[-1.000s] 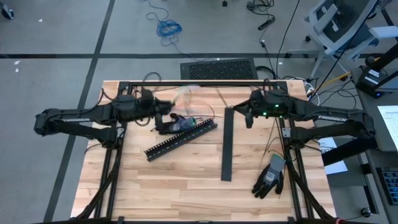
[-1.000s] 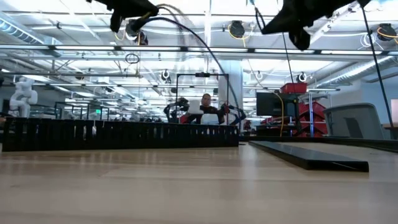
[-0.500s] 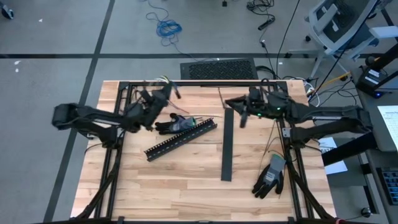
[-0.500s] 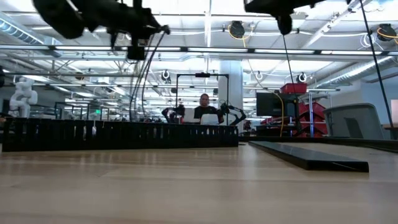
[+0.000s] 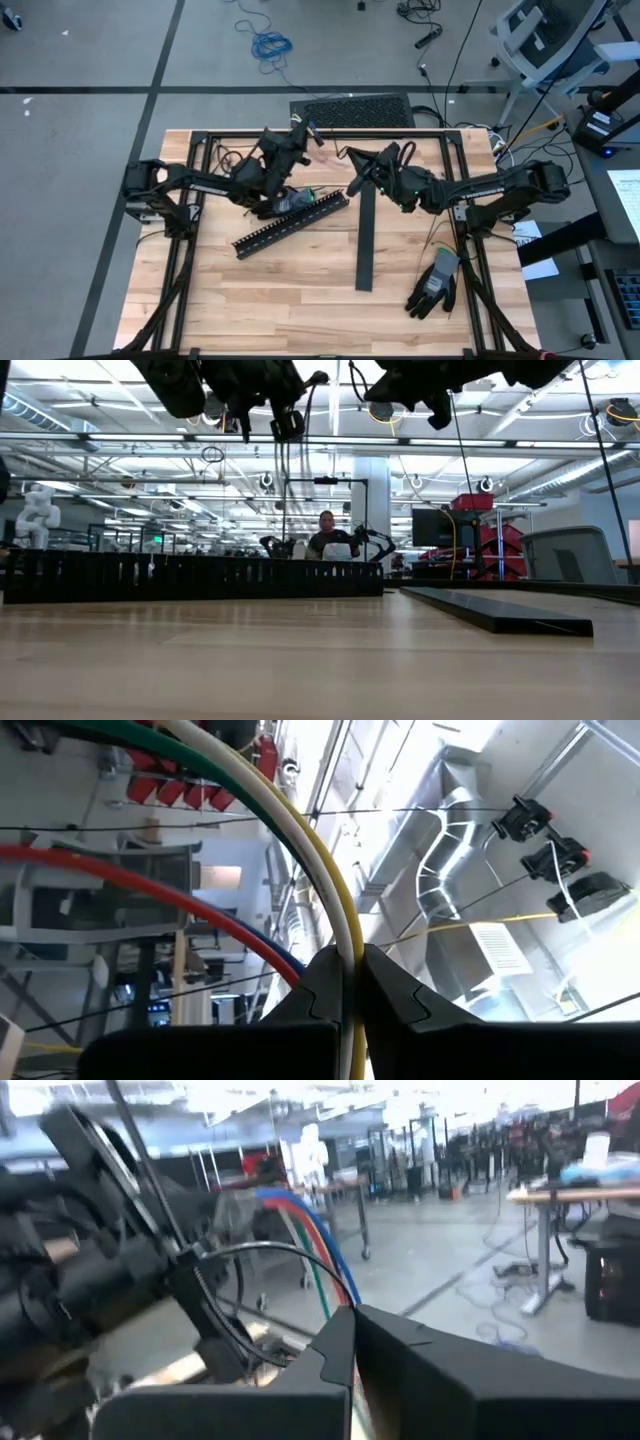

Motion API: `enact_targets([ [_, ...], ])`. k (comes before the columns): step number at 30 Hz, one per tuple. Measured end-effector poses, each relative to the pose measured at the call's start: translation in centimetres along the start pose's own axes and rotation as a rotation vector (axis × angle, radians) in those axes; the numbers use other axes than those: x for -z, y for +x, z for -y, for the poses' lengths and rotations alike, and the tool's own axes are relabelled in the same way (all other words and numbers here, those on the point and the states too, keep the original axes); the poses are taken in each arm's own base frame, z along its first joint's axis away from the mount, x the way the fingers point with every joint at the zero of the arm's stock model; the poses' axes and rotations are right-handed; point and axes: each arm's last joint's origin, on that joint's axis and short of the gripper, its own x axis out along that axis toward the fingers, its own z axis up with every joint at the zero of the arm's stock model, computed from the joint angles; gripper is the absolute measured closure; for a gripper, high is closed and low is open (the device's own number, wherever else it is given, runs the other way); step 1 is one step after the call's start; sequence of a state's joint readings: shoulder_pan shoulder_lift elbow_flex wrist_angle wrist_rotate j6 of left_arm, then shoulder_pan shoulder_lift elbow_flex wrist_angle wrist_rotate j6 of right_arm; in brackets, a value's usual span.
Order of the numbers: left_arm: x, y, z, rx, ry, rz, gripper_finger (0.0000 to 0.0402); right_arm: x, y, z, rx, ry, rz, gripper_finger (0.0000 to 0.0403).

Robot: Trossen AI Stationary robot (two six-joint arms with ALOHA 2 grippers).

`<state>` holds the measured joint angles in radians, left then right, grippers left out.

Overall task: Ziptie cables
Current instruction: Wrap the cable wires with black zip tie

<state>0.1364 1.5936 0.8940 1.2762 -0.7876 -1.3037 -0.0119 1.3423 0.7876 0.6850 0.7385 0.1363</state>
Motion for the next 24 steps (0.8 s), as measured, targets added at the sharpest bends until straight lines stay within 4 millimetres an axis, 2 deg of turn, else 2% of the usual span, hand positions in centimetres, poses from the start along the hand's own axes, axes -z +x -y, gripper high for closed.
enact_targets([
  [5, 0.0, 0.0, 0.0, -0.001, -0.001, -0.001, 0.0384, -0.9, 0.1, -0.5, -0.016, 0.001, 0.029, 0.0403],
  [10, 0.2, 0.3, 0.1, -0.012, -0.09, -0.001, 0.0384, -1.3, 0.8, -1.3, -0.024, -0.039, 0.037, 0.0403],
  [16, 1.2, 1.4, 1.4, 0.0, -0.131, -0.093, 0.0384, -1.4, 1.8, -2.3, -0.048, -0.068, 0.051, 0.0403],
  [24, 0.9, 1.9, 1.4, 0.012, -0.234, -0.16, 0.0384, -4.1, 2.4, -3.3, -0.042, -0.205, 0.09, 0.0403],
])
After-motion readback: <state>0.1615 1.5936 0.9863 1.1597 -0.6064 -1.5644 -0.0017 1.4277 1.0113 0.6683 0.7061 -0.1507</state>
